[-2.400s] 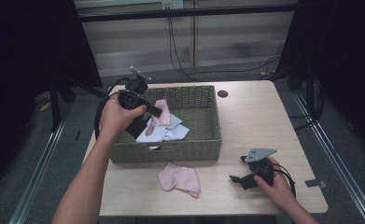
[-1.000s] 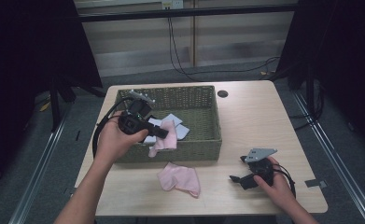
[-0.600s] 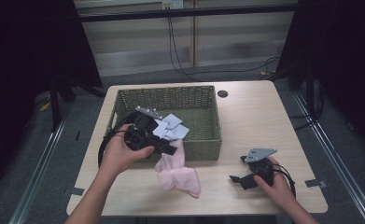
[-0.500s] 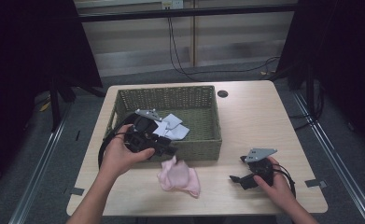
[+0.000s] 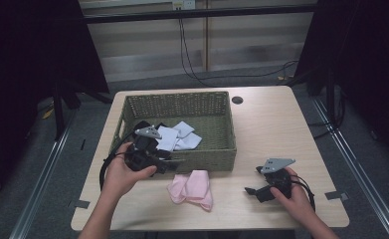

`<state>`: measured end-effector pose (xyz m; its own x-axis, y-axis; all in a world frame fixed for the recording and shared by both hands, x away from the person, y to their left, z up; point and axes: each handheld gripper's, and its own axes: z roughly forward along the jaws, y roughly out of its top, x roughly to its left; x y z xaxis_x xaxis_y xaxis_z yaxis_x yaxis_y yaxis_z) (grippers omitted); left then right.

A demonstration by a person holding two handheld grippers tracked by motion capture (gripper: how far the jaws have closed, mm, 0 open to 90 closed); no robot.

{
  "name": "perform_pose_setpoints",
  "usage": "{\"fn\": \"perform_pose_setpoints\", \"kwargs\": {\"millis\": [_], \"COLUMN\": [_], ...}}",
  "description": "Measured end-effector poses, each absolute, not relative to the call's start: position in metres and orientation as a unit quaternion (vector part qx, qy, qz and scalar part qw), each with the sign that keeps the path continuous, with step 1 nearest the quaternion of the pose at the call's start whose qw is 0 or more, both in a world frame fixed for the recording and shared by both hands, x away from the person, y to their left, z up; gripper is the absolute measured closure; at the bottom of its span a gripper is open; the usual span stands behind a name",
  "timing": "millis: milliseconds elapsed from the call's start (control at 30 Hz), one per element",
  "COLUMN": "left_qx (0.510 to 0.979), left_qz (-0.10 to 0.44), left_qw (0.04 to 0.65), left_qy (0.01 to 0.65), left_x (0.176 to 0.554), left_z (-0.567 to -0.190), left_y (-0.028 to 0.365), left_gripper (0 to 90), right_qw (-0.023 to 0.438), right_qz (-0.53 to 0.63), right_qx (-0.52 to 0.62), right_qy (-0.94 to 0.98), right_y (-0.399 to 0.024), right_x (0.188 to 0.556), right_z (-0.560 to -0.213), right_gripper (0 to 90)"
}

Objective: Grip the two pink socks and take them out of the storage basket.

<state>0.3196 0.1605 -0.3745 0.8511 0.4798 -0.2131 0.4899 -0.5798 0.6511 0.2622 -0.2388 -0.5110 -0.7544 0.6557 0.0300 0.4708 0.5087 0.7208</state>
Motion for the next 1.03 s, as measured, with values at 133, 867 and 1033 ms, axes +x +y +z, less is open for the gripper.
{"fn": "perform_pose_setpoints", "kwargs": {"millis": [133, 867, 1033], "left_qx": [0.888, 0.89, 0.891], "left_qz": [-0.007, -0.014, -0.015], "left_qw": [0.366, 0.36, 0.362], "left_qy": [0.278, 0.279, 0.273], "left_x": [0.317, 0.308, 0.306], "left_z": [-0.386, -0.429, -0.431], "left_y": [0.163, 0.169, 0.16], "left_gripper": [41.5, 41.6, 42.1], "right_qw": [0.124, 0.124, 0.124], "right_qz": [0.372, 0.372, 0.372], "right_qx": [0.327, 0.327, 0.327], "right_qy": [0.86, 0.86, 0.86], "right_y": [-0.239, -0.239, -0.239], "right_x": [0.262, 0.262, 0.262], "right_z": [-0.511, -0.511, -0.511], "right_gripper": [11.0, 11.0, 11.0]}}
